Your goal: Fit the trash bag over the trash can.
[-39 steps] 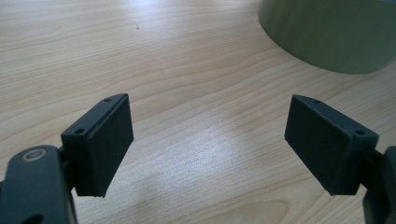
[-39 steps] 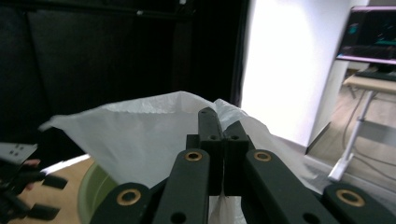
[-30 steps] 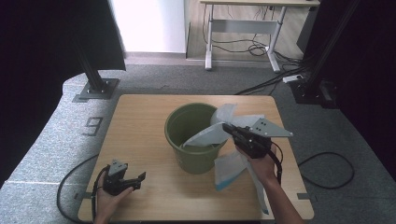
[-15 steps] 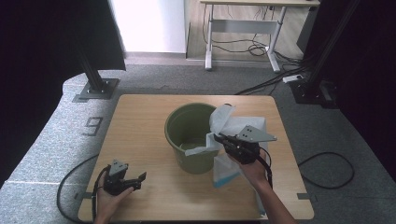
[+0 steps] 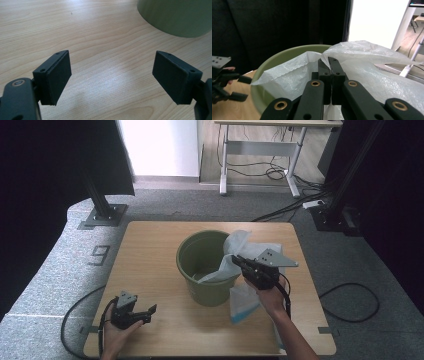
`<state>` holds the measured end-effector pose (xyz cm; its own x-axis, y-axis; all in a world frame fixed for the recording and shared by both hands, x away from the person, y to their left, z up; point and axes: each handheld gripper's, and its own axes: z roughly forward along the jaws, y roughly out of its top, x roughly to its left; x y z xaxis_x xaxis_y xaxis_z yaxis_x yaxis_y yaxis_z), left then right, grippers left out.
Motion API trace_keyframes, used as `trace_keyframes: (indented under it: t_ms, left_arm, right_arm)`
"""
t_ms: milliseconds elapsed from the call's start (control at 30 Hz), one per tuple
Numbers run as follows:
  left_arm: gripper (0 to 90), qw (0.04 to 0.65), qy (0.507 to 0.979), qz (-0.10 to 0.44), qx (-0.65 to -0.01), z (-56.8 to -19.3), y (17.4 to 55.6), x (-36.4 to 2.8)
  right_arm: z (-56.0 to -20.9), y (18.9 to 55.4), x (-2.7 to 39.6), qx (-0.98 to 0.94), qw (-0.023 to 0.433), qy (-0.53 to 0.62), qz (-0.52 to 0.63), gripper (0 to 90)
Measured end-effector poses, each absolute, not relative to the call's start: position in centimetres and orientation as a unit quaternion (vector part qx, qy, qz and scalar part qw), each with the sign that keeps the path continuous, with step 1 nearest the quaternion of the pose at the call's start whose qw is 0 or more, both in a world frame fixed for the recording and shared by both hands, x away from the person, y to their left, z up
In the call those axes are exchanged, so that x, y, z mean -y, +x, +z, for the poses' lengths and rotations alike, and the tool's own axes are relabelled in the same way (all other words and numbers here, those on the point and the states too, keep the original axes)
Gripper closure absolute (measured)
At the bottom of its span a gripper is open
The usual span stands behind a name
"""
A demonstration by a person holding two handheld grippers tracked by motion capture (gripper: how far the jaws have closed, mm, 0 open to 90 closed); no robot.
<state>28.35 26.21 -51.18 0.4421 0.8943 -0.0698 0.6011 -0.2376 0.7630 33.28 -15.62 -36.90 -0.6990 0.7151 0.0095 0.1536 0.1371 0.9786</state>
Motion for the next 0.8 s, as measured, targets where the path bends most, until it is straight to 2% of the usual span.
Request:
trace_keyframes:
  t_ms: [333, 433, 467, 500, 533, 633, 800]
  left_arm:
    - [15.4, 0.376, 0.761, 0.196, -0.491, -51.1, 28.3, -26.3]
    - [15.4, 0.376, 0.76, 0.196, -0.492, -51.1, 28.3, -26.4]
    - [15.4, 0.376, 0.761, 0.196, -0.492, -51.1, 28.4, -26.4]
    - [15.4, 0.376, 0.761, 0.196, -0.492, -51.1, 28.4, -26.4]
    - [15.4, 0.375, 0.761, 0.196, -0.491, -51.2, 28.4, -26.4]
    - [15.4, 0.375, 0.762, 0.195, -0.491, -51.2, 28.4, -26.4]
    - [15.4, 0.376, 0.761, 0.196, -0.491, -51.2, 28.4, -26.3]
  right_arm:
    - [-37.3, 33.5, 13.6, -0.736, 0.214, 0.287, 0.575, 88.1]
    - [-37.7, 33.4, 13.6, -0.738, 0.207, 0.29, 0.573, 84.8]
    - [-37.8, 33.2, 13.7, -0.742, 0.204, 0.286, 0.571, 78.8]
    - [-37.8, 33.2, 13.7, -0.742, 0.204, 0.286, 0.571, 78.8]
    - [-37.8, 33.1, 13.8, -0.742, 0.206, 0.285, 0.571, 74.9]
    - [-37.6, 32.1, 14.1, -0.736, 0.221, 0.283, 0.574, 56.3]
    - [-37.2, 29.4, 15.5, -0.725, 0.242, 0.284, 0.579, 37.1]
